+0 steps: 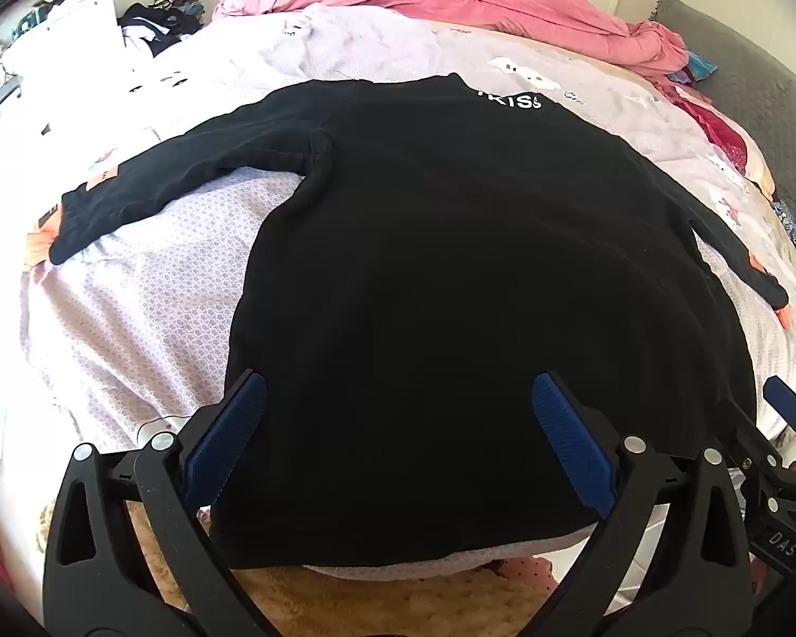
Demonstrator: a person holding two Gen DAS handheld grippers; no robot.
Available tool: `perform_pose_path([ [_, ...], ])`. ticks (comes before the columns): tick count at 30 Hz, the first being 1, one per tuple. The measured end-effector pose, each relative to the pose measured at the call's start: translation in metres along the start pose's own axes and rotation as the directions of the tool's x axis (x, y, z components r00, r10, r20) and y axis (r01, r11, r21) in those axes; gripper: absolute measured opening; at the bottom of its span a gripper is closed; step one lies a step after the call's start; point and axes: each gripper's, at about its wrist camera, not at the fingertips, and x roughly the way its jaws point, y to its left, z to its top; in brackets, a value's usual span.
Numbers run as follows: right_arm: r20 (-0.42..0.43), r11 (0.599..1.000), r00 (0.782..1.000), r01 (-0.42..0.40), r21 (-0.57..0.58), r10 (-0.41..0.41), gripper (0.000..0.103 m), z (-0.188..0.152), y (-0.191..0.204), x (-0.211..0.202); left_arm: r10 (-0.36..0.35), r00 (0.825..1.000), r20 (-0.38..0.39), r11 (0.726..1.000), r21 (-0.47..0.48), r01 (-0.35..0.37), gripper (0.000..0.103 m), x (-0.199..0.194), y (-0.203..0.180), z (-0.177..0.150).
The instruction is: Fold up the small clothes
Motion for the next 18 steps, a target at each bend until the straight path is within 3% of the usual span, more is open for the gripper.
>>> perform_pose_path([
  [18, -0.012, 1.000, 1.000, 0.021, -0.019, -0.021, 0.099, 0.0003, 0.0025, -0.0048, 0.005, 1.000, 0.006, 1.000, 0.000, -0.005, 0.094, -0.0039, 0.0014, 0.0004],
])
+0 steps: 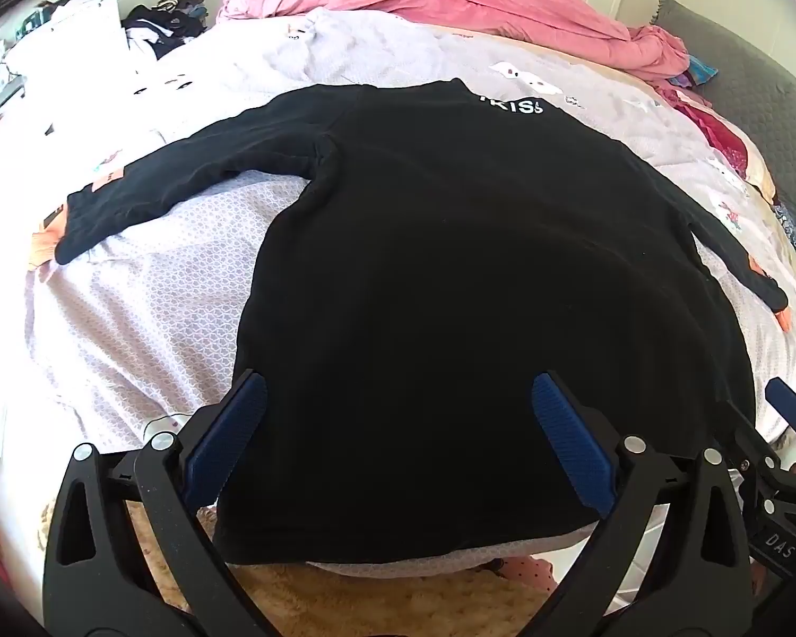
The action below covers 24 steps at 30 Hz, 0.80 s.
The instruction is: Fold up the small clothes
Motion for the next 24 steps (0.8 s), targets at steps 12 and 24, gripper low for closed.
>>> perform_pose_path([
  [12, 0.003, 1.000, 1.000, -0.007, -0.002, 0.007, 0.099, 0.0014, 0.0001, 0.0001, 0.015, 1.000, 0.009, 1.000, 0.004, -0.015, 0.094, -0.0013, -0.0001, -0.0018],
  [24, 0.014, 1.000, 1.000, -0.018, -0.001, 0.018, 0.099, 0.0015, 0.0026, -0.0005, 0.023, 1.000, 0.012, 1.000, 0.005, -0.023, 0.094, -0.0028, 0.0002, -0.0008],
])
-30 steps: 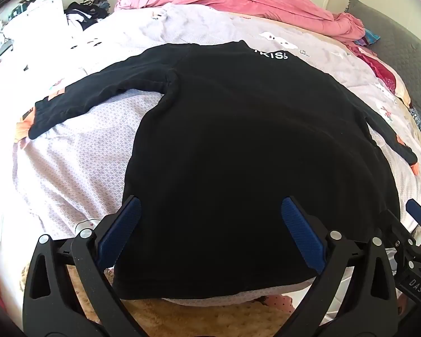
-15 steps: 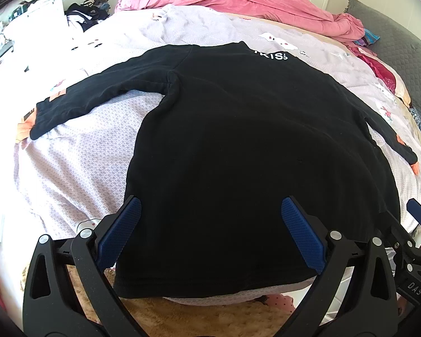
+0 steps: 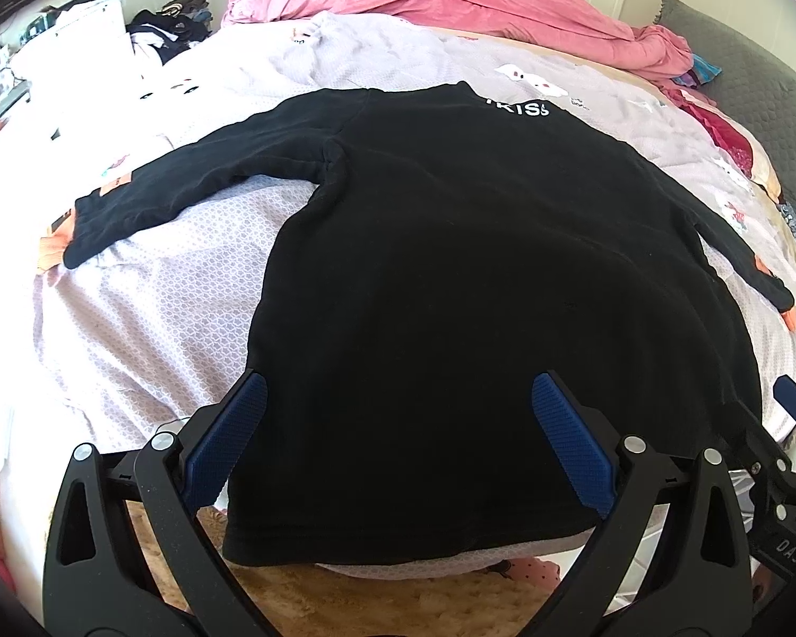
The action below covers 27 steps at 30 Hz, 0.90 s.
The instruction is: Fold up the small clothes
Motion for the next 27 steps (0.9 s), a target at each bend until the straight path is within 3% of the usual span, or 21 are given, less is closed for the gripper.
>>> perform_pose_path([
  [27, 0.000, 1.000, 1.000, -0.004, 0.015, 0.004, 0.099, -0.0010, -0.0016, 0.0004, 0.002, 1.000, -0.006, 1.000, -0.002, -0.002, 0.094, -0.0014, -0.0009, -0.0014],
])
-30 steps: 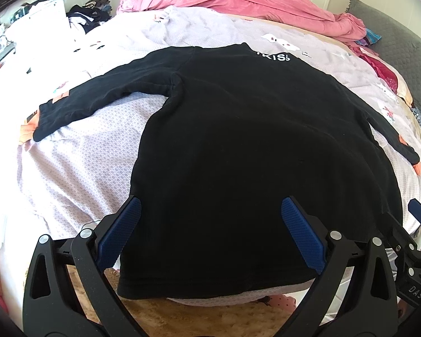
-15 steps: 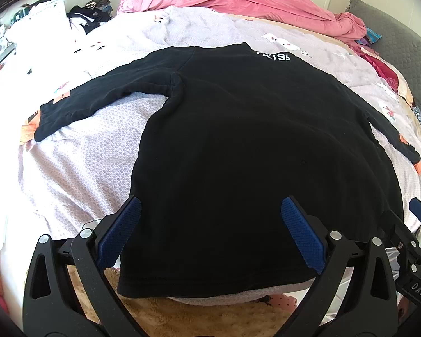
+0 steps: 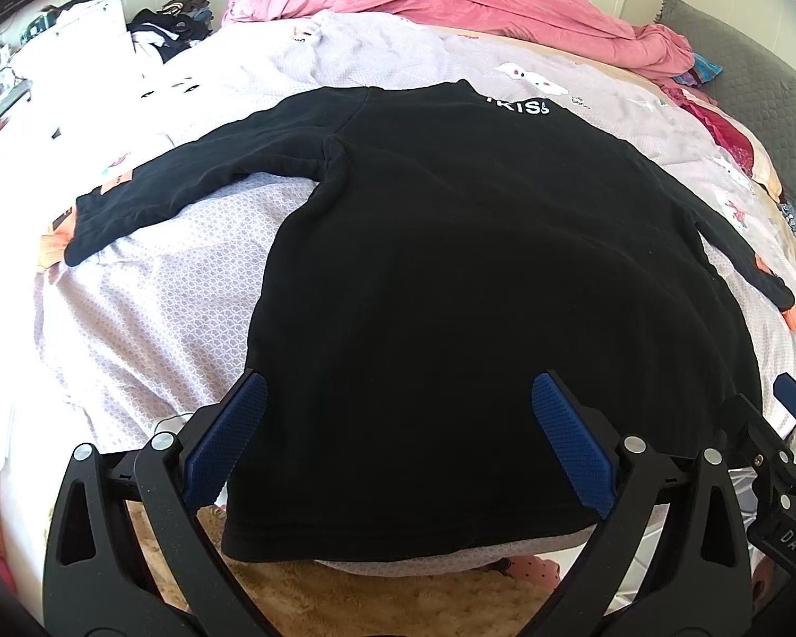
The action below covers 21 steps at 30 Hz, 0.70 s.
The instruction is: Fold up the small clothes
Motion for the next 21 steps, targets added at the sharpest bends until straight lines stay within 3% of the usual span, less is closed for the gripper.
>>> perform_pose_path([
  [21, -0.013, 0.999, 1.000, 0.001, 0.054, 0.000, 0.099, 0.017, -0.029, 0.022, -0.035, 0.999, -0.041, 0.999, 0.025, 0.037, 0.094, 0.027, -0.025, 0.026],
])
